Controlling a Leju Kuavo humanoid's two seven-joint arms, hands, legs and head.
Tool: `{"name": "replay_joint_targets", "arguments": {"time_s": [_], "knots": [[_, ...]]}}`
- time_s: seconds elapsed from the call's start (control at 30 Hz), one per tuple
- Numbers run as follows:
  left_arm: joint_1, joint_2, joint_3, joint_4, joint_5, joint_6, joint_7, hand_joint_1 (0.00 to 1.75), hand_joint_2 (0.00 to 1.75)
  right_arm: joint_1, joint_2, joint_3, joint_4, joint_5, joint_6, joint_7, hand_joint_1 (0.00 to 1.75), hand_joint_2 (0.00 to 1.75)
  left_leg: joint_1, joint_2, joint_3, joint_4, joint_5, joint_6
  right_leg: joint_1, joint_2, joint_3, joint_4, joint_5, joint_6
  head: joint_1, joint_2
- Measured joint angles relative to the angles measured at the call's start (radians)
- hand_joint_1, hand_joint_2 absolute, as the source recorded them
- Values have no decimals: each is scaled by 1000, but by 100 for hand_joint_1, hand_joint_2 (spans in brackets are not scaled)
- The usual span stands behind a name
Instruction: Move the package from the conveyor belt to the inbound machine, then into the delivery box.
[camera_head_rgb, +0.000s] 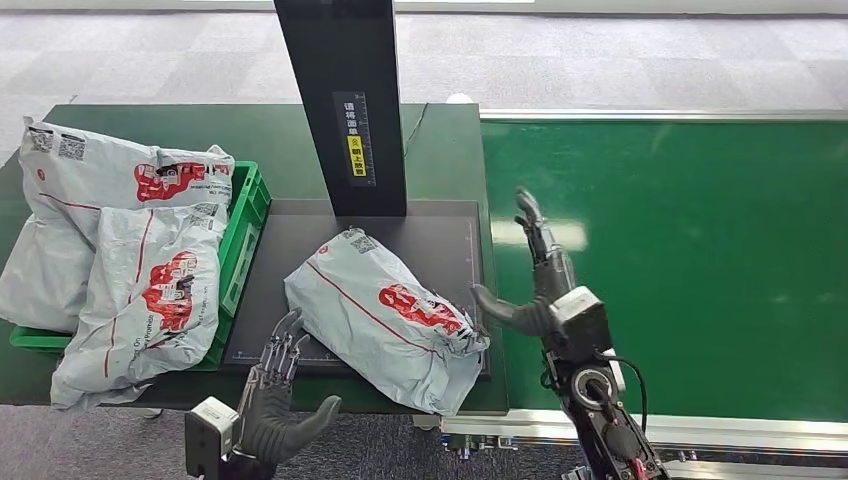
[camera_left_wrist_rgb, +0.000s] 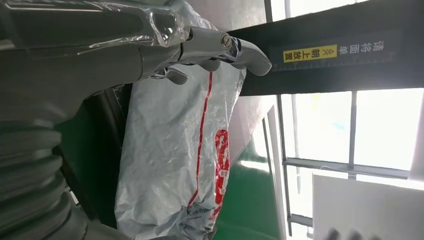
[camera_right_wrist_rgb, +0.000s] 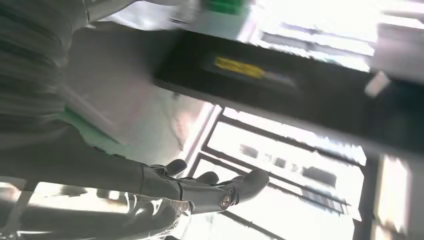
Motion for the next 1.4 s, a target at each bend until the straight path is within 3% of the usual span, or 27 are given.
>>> {"name": "replay_joint_targets", "arguments": {"time_s": [0.13, 0.27, 0.57, 0.63, 0.73, 0.83, 0.9, 1.07, 1.27, 1.4], "knots": [[11, 0, 1, -12, -13, 34, 4, 0, 175, 124, 59, -84, -170, -145, -5, -23, 0, 175, 0, 0, 0, 0, 0, 0, 0, 0, 0, 0, 0, 0, 0, 0], [29, 0, 2, -38, -87, 100, 4, 0, 175, 227, 115, -146, -287, -188, 5, -24, 0, 175, 0, 0, 0, 0, 0, 0, 0, 0, 0, 0, 0, 0, 0, 0], [36, 1, 3, -67, -124, 131, 6, 0, 175, 290, 161, -201, -370, -194, 18, -21, 0, 175, 0, 0, 1, 0, 0, 0, 0, 0, 1, 0, 0, 0, 0, 0], [35, 1, 3, -74, -230, 199, 22, 0, 175, 297, 170, -213, -376, -192, 22, -11, 0, 175, 0, 0, 1, 0, 0, 0, 0, 0, 1, 0, 0, 0, 0, 0], [16, 1, 4, -91, -569, 349, 105, 0, 175, 313, 192, -245, -379, -190, 44, 12, 0, 175, 0, 0, 1, 0, 0, 0, 0, 0, 0, 0, 0, 0, 0, 0], [-50, 1, 1, -62, -881, 377, 224, 0, 175, 314, 212, -273, -368, -194, 78, 22, 0, 175, 0, 0, 1, 0, 0, 0, 0, 0, 1, 0, 0, 0, 0, 0], [-118, 1, -11, 11, -994, 371, 266, 0, 175, 302, 224, -283, -348, -200, 95, 26, 0, 175, 0, 0, 2, 0, 1, 0, 0, 0, 2, 0, 0, 0, 0, 0], [-287, -14, -74, 302, -1102, 364, 311, 0, 175, 264, 242, -295, -289, -211, 114, 32, 0, 175, 0, 1, 3, 0, 2, 0, 0, 0, 2, 0, 2, 0, 0, 0], [-460, -55, -147, 631, -1140, 339, 349, 0, 175, 222, 248, -306, -234, -225, 120, 39, 0, 175, 0, -3, 3, 0, 2, 1, 0, -3, 5, 0, 1, 0, 0, 0], [-548, -73, -164, 780, -1133, 345, 356, 0, 175, 210, 253, -316, -214, -228, 127, 49, 0, 175, -1, -7, 11, 0, 1, 1, -1, -7, 15, -1, -2, 2, 0, 0]]}}
